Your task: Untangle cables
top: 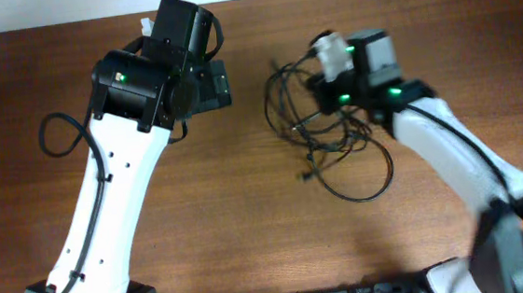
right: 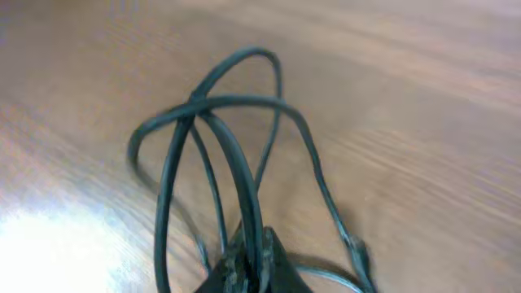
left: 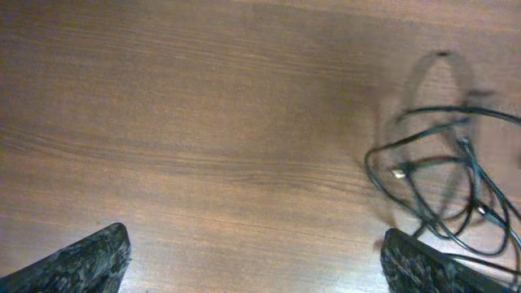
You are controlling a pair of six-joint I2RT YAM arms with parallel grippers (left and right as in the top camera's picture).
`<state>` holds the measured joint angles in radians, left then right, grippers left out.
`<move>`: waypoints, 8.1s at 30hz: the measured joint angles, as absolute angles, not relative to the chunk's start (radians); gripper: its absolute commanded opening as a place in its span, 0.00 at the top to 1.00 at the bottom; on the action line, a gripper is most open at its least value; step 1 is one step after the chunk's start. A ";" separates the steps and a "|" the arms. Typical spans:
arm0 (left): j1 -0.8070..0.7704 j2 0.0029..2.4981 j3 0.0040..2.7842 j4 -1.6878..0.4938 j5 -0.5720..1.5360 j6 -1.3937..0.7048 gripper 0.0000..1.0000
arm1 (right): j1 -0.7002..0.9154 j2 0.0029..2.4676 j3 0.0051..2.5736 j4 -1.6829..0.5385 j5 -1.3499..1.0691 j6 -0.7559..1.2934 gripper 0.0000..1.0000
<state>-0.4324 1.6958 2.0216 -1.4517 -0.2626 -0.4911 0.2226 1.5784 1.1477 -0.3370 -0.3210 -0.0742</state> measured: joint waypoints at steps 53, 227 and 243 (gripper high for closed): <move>-0.432 1.696 2.022 -1.453 -0.262 -0.492 0.01 | -0.018 0.996 1.340 0.127 0.592 -0.519 0.96; -0.432 1.696 2.022 -1.455 -0.262 -0.491 0.01 | -0.025 1.764 1.316 -0.812 -0.463 0.165 0.96; -0.432 1.696 2.022 -1.455 -0.263 -0.492 0.01 | -0.025 1.614 1.893 -0.912 -0.144 0.120 0.96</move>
